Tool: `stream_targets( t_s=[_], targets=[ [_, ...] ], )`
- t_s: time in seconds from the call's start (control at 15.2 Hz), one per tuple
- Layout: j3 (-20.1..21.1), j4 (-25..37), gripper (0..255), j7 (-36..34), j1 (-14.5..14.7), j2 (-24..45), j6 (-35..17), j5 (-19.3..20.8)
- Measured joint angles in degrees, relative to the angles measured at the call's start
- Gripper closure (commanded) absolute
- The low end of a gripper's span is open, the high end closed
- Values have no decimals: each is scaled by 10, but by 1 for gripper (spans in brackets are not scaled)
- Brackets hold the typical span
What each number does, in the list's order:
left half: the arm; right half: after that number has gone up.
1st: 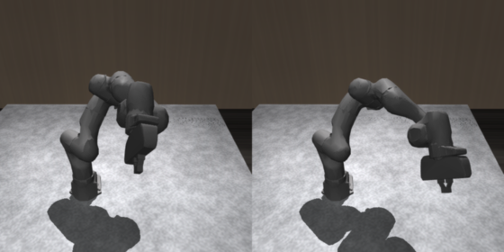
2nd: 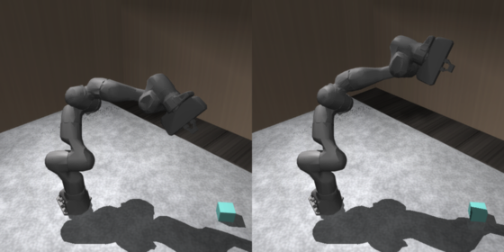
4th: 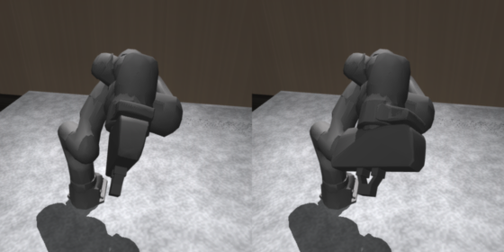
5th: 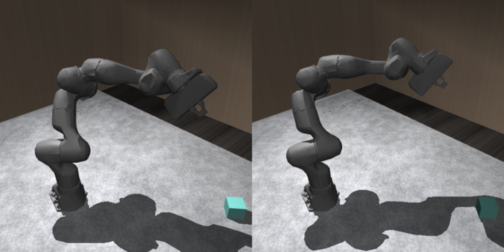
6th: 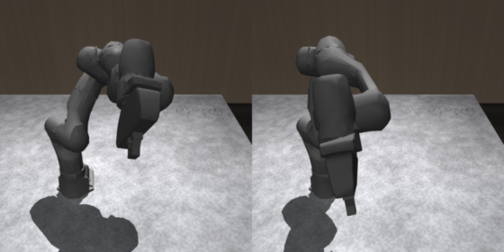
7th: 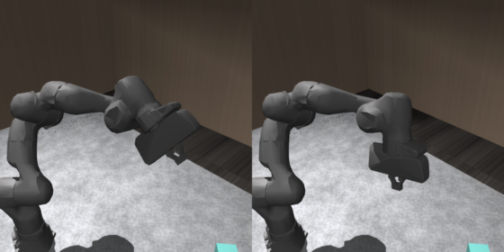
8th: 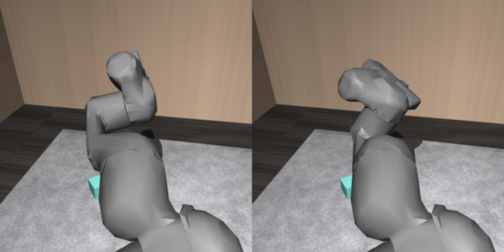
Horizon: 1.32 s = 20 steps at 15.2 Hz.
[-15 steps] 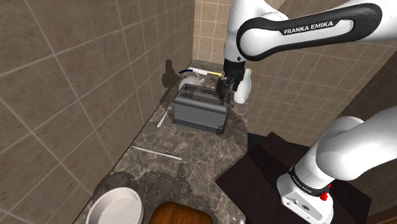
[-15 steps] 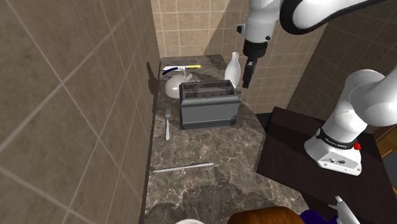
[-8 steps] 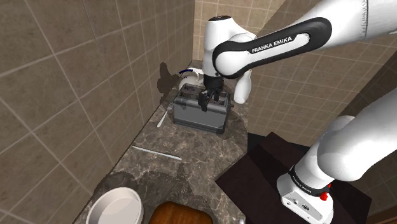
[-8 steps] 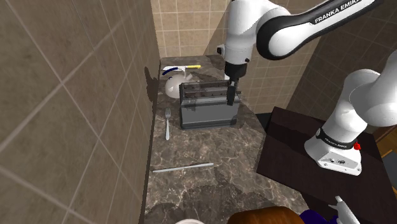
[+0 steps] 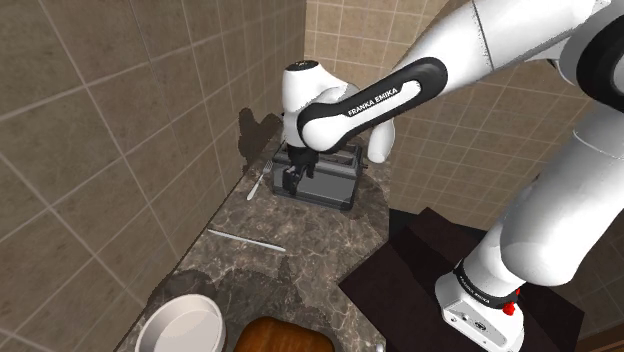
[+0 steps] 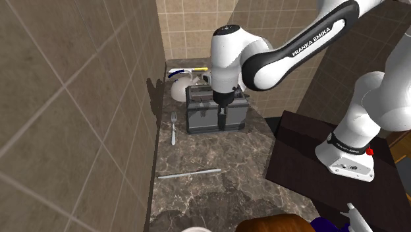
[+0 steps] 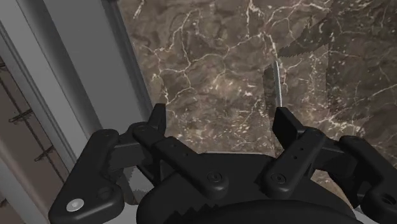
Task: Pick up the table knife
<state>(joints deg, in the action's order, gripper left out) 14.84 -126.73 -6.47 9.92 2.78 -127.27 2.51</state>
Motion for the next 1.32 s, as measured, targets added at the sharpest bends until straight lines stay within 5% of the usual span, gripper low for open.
stream_targets(
  t_s=[0.92, 1.32],
  targets=[
    [21, 195, 0, -18, 85, 278, -59, 93],
    [14, 226, 0, -22, 104, 336, -83, 111]
  ],
)
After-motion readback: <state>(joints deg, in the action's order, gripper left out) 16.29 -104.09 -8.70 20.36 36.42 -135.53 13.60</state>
